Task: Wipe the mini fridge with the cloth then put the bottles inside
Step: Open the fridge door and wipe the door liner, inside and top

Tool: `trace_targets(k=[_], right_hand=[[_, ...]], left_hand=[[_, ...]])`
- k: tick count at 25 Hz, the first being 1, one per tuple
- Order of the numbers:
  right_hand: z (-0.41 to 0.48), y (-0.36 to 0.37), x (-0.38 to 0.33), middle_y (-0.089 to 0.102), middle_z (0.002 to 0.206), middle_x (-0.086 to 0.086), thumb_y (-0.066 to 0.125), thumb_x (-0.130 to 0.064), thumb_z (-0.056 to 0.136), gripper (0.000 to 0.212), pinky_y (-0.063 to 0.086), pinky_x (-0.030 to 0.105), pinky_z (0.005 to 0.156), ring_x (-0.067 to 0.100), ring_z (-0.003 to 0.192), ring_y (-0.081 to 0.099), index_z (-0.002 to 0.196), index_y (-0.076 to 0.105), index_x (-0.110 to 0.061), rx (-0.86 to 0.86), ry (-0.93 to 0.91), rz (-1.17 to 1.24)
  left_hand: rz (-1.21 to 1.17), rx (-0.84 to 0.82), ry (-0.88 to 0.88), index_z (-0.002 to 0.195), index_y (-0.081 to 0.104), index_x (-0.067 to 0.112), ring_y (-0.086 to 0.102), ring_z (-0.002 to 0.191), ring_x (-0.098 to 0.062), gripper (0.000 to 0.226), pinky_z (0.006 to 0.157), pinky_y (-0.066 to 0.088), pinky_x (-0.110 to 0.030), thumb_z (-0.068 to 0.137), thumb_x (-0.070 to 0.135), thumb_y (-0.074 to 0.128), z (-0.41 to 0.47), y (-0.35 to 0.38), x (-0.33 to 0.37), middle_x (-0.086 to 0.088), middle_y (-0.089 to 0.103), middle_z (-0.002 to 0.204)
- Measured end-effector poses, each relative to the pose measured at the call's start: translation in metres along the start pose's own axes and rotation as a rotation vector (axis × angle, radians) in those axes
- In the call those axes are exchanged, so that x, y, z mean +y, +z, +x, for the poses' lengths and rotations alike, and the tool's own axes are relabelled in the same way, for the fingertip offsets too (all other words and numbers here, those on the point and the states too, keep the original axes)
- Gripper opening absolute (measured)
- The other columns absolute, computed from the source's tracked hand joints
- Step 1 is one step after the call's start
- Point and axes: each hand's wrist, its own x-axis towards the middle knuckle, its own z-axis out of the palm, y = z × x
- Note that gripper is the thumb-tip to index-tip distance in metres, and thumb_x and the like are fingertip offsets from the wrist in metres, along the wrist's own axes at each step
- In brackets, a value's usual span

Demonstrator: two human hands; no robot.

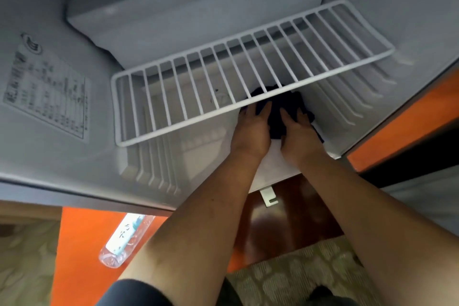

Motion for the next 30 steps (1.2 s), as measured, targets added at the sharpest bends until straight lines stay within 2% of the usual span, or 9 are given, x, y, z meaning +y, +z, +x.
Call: trace_targets(k=[3, 7, 12, 15, 17, 21, 24, 26, 30], right_hand=[[-0.04, 0.0, 0.006, 0.002, 0.166, 0.019, 0.049, -0.001, 0.097, 0.077, 0.02, 0.039, 0.123, 0.031, 0.154, 0.009, 0.161, 0.012, -0.021, 0.019, -0.026, 0.011], [-0.091, 0.011, -0.008, -0.004, 0.168, 0.015, 0.051, -0.002, 0.096, 0.077, 0.013, 0.038, 0.125, 0.03, 0.155, -0.002, 0.161, 0.015, -0.022, -0.045, -0.016, 0.068], [-0.092, 0.041, -0.043, -0.007, 0.168, 0.014, 0.05, -0.005, 0.099, 0.076, 0.009, 0.033, 0.126, 0.031, 0.155, -0.007, 0.161, 0.011, -0.024, -0.126, -0.141, 0.071], [-0.068, 0.053, -0.067, -0.007, 0.168, 0.016, 0.047, -0.004, 0.1, 0.075, 0.006, 0.038, 0.126, 0.033, 0.154, -0.008, 0.161, 0.008, -0.024, -0.142, -0.232, 0.039], [-0.039, 0.058, -0.081, -0.007, 0.167, 0.019, 0.046, -0.008, 0.101, 0.073, 0.005, 0.041, 0.125, 0.037, 0.154, -0.008, 0.161, 0.007, -0.022, -0.168, -0.272, -0.008], [-0.002, 0.056, -0.096, -0.004, 0.166, 0.021, 0.049, -0.014, 0.103, 0.067, 0.009, 0.042, 0.125, 0.036, 0.154, -0.006, 0.16, 0.014, -0.022, -0.204, -0.28, 0.014], [-0.02, 0.054, -0.084, -0.001, 0.167, 0.018, 0.052, -0.009, 0.102, 0.068, 0.008, 0.04, 0.125, 0.033, 0.155, -0.003, 0.159, 0.018, -0.021, -0.204, -0.313, 0.083], [-0.047, 0.052, -0.074, 0.002, 0.167, 0.016, 0.051, -0.002, 0.1, 0.066, 0.01, 0.038, 0.125, 0.032, 0.155, -0.001, 0.158, 0.025, -0.019, -0.176, -0.325, 0.137], [-0.087, 0.054, -0.061, 0.005, 0.168, 0.012, 0.05, 0.001, 0.099, 0.065, 0.009, 0.033, 0.125, 0.032, 0.155, 0.002, 0.157, 0.03, -0.022, -0.177, -0.281, 0.135]], left_hand=[[-0.052, -0.031, -0.014, 0.161, 0.027, 0.024, 0.023, 0.149, -0.035, 0.06, 0.121, 0.023, -0.035, 0.106, 0.012, 0.047, -0.041, 0.002, 0.006, -0.016, 0.02, 0.167], [-0.066, -0.022, -0.086, 0.162, 0.023, 0.026, 0.02, 0.151, -0.03, 0.067, 0.122, 0.025, -0.031, 0.103, 0.008, 0.048, -0.102, 0.0, 0.008, -0.01, 0.018, 0.168], [-0.039, 0.06, -0.263, 0.163, 0.014, 0.031, 0.011, 0.154, -0.029, 0.071, 0.123, 0.03, -0.04, 0.103, 0.013, 0.047, -0.135, -0.009, -0.028, -0.009, 0.01, 0.169], [-0.16, 0.083, -0.335, 0.162, 0.021, 0.024, 0.012, 0.155, -0.035, 0.065, 0.125, 0.021, -0.046, 0.104, 0.015, 0.048, -0.12, -0.024, -0.048, -0.013, 0.01, 0.169], [-0.206, 0.132, -0.406, 0.163, 0.018, 0.022, 0.014, 0.155, -0.034, 0.06, 0.126, 0.02, -0.044, 0.108, 0.022, 0.043, -0.095, -0.032, -0.062, -0.015, 0.012, 0.169], [-0.221, 0.095, -0.56, 0.163, 0.016, 0.018, 0.011, 0.153, -0.043, 0.063, 0.124, 0.019, -0.048, 0.106, 0.014, 0.042, -0.07, -0.041, -0.056, -0.023, 0.006, 0.166], [-0.111, 0.007, -0.658, 0.163, -0.003, 0.013, 0.009, 0.153, -0.046, 0.07, 0.126, 0.018, -0.048, 0.108, 0.022, 0.04, -0.077, -0.046, -0.039, -0.031, 0.0, 0.164], [-0.008, -0.062, -0.613, 0.162, -0.01, 0.011, 0.012, 0.152, -0.048, 0.072, 0.126, 0.02, -0.047, 0.109, 0.023, 0.038, -0.098, -0.045, -0.027, -0.036, 0.0, 0.163], [0.095, -0.13, -0.538, 0.161, -0.008, 0.005, 0.023, 0.15, -0.047, 0.071, 0.125, 0.023, -0.045, 0.11, 0.034, 0.032, -0.136, -0.04, -0.01, -0.04, 0.01, 0.161]])
